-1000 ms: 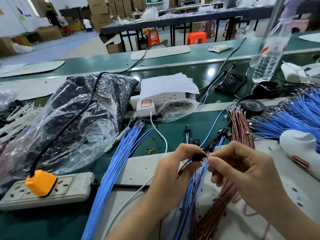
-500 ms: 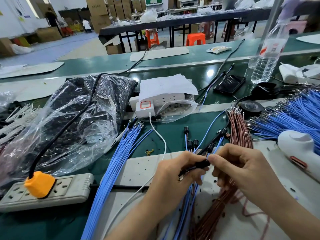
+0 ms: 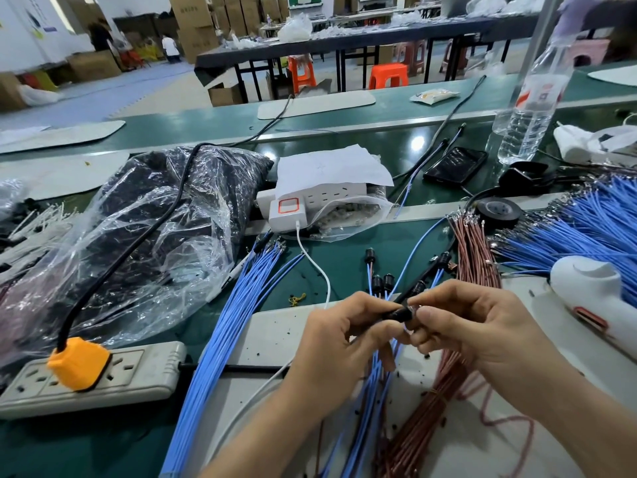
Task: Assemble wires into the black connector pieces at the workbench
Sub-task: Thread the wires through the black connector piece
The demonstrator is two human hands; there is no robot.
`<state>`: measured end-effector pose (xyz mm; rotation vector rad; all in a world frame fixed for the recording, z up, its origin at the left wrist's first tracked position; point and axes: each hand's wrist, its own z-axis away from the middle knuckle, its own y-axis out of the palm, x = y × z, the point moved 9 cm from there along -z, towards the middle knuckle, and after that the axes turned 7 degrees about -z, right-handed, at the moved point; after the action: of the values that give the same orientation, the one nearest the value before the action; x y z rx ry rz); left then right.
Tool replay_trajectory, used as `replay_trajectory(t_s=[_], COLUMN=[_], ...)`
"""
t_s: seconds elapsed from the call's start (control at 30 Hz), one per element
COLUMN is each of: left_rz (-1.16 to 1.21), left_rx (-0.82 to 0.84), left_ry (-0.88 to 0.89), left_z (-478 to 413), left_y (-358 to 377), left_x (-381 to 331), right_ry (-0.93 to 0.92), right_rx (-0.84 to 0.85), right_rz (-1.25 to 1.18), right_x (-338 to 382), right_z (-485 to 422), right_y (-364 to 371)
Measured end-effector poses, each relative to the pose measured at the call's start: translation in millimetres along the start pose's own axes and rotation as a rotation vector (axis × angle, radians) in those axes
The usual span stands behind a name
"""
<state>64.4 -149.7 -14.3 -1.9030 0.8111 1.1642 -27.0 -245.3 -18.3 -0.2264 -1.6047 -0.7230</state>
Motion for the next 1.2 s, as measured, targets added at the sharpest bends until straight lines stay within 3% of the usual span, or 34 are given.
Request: replay_trajectory(t_s=[0.43,0.73,0.93,1.2], left_rz=[0.231,0.278,0.323,0.285], left_rx=[0.144,0.077,0.134,0.139], left_ry=[-0.132,-0.093,-0.139,-0.192], left_z=[4,0,1,1], left_y=[16,9,14,14], left_x=[8,3,6,9], right_ry=[0.082,0.124,0.146,-0.153], right_rx=[0.044,0.038,0.013,0.010], right_rz=[0.094,-0.200,-0.234,0.157], right_x=[0,-5,-8,18], right_z=[2,4,4,8], right_y=[-1,9,7,5])
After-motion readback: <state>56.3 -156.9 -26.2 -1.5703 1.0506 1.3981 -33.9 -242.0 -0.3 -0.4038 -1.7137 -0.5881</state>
